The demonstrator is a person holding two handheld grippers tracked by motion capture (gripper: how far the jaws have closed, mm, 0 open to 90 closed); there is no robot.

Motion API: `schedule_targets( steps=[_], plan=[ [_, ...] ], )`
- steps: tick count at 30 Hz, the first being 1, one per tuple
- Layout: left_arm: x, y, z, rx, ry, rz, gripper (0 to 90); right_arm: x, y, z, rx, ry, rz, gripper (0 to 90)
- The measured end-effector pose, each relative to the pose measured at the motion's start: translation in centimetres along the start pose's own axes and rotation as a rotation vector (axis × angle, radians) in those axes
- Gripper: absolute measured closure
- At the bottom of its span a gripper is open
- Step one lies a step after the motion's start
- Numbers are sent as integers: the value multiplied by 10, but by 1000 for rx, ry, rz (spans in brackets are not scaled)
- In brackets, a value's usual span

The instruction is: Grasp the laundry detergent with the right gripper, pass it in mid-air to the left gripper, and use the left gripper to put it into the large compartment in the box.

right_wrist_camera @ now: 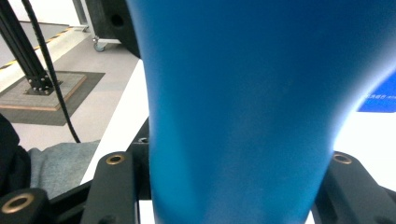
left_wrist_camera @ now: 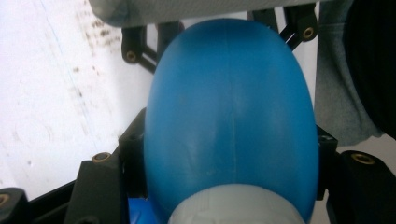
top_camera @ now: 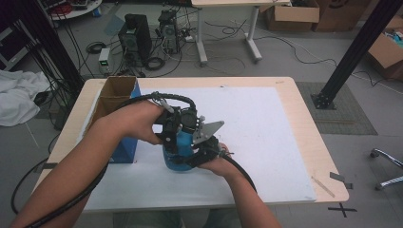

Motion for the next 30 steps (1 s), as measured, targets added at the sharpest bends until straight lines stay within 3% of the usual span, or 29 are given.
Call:
schedule_targets(
  steps=[8,12,16,20,30],
  plan=[
    [1,3,1,-12,7,8,387,0,2,1,-2,9,-6,439],
    [3,7,0,-38,21,0,388,-1,6,3,-28,1,-9,431],
    [5,10,0,-36,38,6,388,-2,9,3,-24,-5,-38,418],
    [6,15,1,-41,46,7,388,-2,10,1,-4,-15,-45,371],
    [7,16,-3,-22,56,-9,388,0,21,7,-22,-31,-52,270]
  ],
)
Point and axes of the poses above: each handheld gripper's, and its own axes: y roughly backward along the jaws, z roughly out of its top, x roughly to its left, the point moved 7 cm from there along -y, roughly forward along the jaws, and after that the axes turned 5 degrees about -x, right-handed, at the moved point
